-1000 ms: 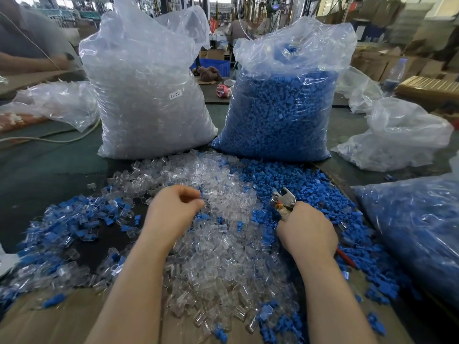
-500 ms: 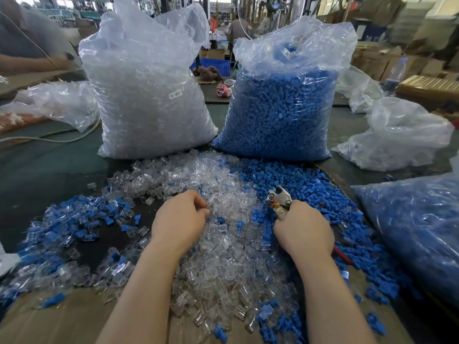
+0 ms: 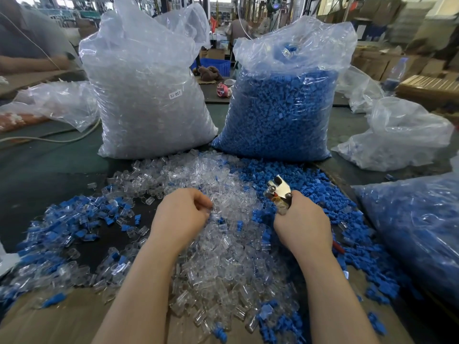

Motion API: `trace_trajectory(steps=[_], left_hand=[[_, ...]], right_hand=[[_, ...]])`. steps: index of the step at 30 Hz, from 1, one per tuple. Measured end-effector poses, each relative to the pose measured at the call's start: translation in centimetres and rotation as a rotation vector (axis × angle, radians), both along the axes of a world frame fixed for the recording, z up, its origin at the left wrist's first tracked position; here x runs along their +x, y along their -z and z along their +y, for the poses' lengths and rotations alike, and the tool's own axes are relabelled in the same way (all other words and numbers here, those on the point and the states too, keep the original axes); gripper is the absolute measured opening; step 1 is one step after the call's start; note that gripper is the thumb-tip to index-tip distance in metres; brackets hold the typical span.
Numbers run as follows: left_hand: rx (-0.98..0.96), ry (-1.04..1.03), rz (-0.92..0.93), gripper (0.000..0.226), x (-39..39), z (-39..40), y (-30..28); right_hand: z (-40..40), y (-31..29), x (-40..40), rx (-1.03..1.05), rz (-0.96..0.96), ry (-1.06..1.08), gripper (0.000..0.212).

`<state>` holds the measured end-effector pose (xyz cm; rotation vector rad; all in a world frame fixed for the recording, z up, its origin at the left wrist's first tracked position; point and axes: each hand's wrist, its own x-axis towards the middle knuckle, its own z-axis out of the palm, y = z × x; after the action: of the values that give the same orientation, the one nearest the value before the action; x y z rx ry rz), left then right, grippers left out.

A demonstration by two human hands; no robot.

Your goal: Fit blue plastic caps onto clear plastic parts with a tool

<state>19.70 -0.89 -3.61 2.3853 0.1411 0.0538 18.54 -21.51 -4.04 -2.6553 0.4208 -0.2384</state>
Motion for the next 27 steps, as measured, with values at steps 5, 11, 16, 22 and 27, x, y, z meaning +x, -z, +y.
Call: trace_trajectory(steps=[5,11,16,22,27], left_hand=[[-0.222,-0.038,-0.084,0.015,-0.3,-1.0,-0.5],[-0.261,-0.055,-0.108,0.006,-0.5,-1.5,-0.6],[-0.312,-0.050,-0.108,0.009,-0.5,-1.5,-0.6],[-0.453,-0.052,-0.069,0.008,-0.3,-1.4,-0.8],[-0.563,-0.049,-0.046,0.006,-0.3,-1.4,-0.8]], right_hand=[[0.2,-0.1,0.0,-0.015,0.040,0.022,0.019],[0.0,-0.1,-0.4,-0.072,0.152,0.052,0.013],[0.1,-0.1,-0.3,-0.048,0.202,0.035,0.019],[0.1,-0.4,-0.4,-0.042,0.244,0.017,0.022],[0.1,-0.4,-0.4,-0.033,0.189,0.038,0.020]])
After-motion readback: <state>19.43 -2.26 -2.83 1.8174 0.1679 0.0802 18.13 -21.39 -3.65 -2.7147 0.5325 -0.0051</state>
